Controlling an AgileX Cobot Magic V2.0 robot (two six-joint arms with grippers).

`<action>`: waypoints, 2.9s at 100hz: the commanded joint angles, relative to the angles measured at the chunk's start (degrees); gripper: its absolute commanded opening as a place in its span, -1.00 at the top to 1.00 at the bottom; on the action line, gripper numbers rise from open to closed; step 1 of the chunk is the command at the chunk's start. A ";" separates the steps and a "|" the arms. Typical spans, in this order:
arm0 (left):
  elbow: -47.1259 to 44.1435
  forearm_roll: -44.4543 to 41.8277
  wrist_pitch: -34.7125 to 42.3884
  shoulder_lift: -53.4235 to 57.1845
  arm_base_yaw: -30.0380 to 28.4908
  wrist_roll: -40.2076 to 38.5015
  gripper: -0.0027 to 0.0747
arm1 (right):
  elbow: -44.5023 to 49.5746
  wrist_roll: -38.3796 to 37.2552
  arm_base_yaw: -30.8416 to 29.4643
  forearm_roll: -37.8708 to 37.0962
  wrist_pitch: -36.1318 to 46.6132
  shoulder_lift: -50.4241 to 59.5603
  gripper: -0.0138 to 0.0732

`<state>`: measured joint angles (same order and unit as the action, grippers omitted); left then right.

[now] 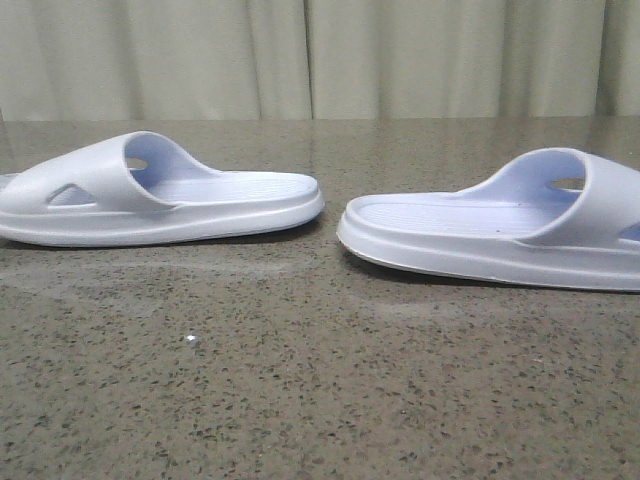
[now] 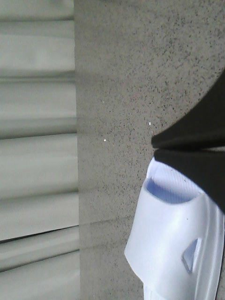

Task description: Insert blue slippers together front up

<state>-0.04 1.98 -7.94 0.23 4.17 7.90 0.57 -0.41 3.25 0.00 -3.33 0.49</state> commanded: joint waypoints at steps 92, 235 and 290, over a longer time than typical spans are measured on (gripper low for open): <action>-0.57 0.30 4.79 1.66 -0.14 -0.44 0.89 | 1.18 0.09 -0.28 -0.56 4.23 0.85 0.93; 15.81 38.31 -7.64 -5.13 -0.14 -0.44 0.89 | -18.70 0.09 -0.28 9.19 -15.31 -0.08 0.92; 37.71 39.20 -24.34 -33.84 -0.14 -0.43 0.88 | -38.07 -3.85 -0.28 14.85 -32.13 -21.69 0.84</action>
<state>35.52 39.37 -34.13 -31.34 4.17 7.76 -35.43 -4.04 3.25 13.77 -38.49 -18.98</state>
